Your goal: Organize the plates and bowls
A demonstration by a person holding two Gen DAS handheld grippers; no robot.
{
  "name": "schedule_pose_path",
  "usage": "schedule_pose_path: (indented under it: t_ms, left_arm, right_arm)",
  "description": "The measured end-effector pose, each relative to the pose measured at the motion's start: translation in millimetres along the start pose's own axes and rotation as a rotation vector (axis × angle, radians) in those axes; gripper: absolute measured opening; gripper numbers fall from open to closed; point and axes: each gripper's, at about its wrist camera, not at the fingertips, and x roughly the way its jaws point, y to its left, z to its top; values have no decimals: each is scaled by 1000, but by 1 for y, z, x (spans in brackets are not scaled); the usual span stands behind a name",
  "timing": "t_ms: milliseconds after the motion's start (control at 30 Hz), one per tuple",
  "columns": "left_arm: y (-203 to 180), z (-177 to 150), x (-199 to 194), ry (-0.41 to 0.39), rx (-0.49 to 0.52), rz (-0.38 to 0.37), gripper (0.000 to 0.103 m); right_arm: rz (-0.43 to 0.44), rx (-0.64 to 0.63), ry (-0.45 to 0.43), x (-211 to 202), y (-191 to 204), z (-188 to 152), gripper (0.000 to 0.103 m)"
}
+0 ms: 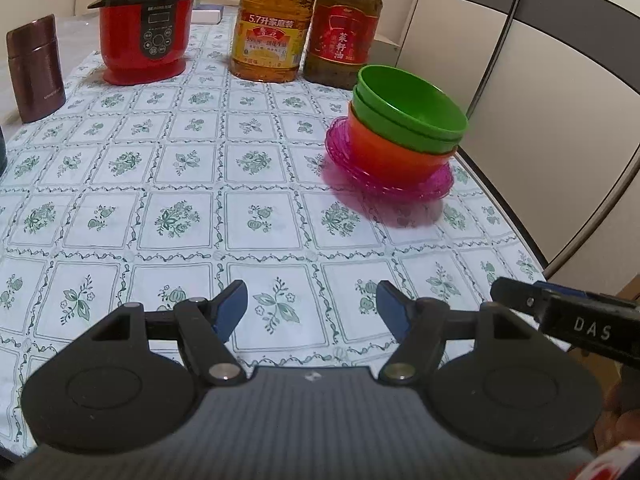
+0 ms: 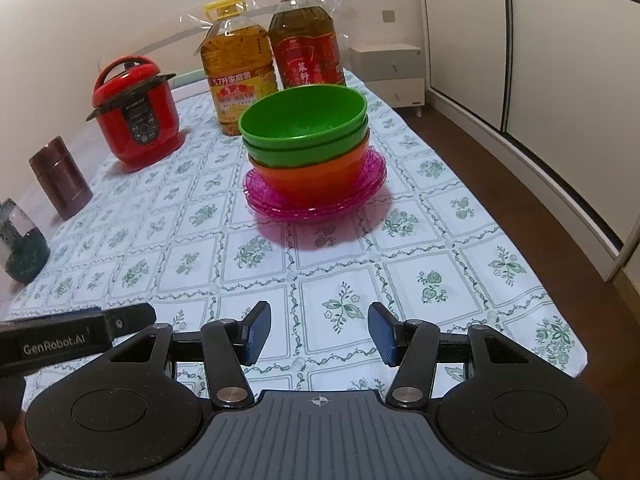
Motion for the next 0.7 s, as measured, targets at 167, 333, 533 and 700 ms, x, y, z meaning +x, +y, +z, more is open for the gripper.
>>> schedule_pose_path:
  t_ms: [167, 333, 533, 700]
  left_arm:
    - [-3, -4, -3, -2, 10, 3, 69]
    - [-4, -3, -5, -6, 15, 6, 69]
    - [-6, -4, -7, -13, 23, 4, 69]
    - [-7, -4, -6, -10, 23, 3, 69]
  right_arm:
    - [-8, -21, -7, -4, 3, -2, 54]
    - [-3, -22, -6, -6, 5, -3, 54]
    - [-1, -23, -11, -8, 6, -2, 54]
    - [-7, -29, -12, -7, 5, -2, 54]
